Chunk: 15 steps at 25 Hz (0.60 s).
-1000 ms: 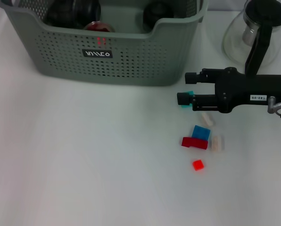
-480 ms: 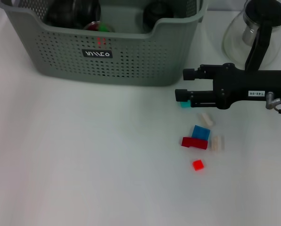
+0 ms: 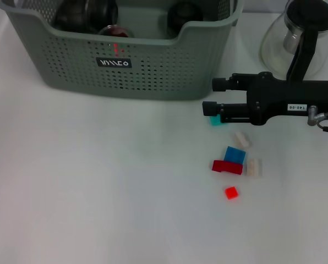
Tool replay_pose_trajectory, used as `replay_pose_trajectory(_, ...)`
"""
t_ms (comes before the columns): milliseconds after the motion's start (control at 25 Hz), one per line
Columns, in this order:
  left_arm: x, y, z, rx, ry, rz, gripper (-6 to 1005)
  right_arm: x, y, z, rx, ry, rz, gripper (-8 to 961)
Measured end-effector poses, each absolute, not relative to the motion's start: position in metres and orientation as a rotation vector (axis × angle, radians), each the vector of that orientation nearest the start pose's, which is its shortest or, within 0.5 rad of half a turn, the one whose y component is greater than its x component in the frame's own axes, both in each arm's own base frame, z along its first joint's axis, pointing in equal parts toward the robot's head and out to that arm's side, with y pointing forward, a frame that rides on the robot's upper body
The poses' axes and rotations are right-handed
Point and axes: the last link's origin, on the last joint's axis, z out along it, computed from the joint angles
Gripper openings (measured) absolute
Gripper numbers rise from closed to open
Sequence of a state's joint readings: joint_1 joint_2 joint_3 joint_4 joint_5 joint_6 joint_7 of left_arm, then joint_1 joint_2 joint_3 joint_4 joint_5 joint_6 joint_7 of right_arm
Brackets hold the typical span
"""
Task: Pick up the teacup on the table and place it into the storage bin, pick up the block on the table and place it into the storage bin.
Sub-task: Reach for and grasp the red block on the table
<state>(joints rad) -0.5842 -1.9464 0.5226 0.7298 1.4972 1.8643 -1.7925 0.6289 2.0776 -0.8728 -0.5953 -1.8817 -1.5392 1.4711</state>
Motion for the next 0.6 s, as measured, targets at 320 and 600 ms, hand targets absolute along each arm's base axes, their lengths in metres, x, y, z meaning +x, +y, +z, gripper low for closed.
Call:
replay_pose_trajectory(320,-0.262,0.293,0.086,-2.660,-0.565,-1.136,861,0.215,0.345,-0.028,-2.869,0.624,0.767,760)
replay_pose_trajectory(600,-0.283,0.280,0.061,-2.730,-0.621,-0.954,861,0.214,0.344,-0.028,-2.886,0.622,0.758,760)
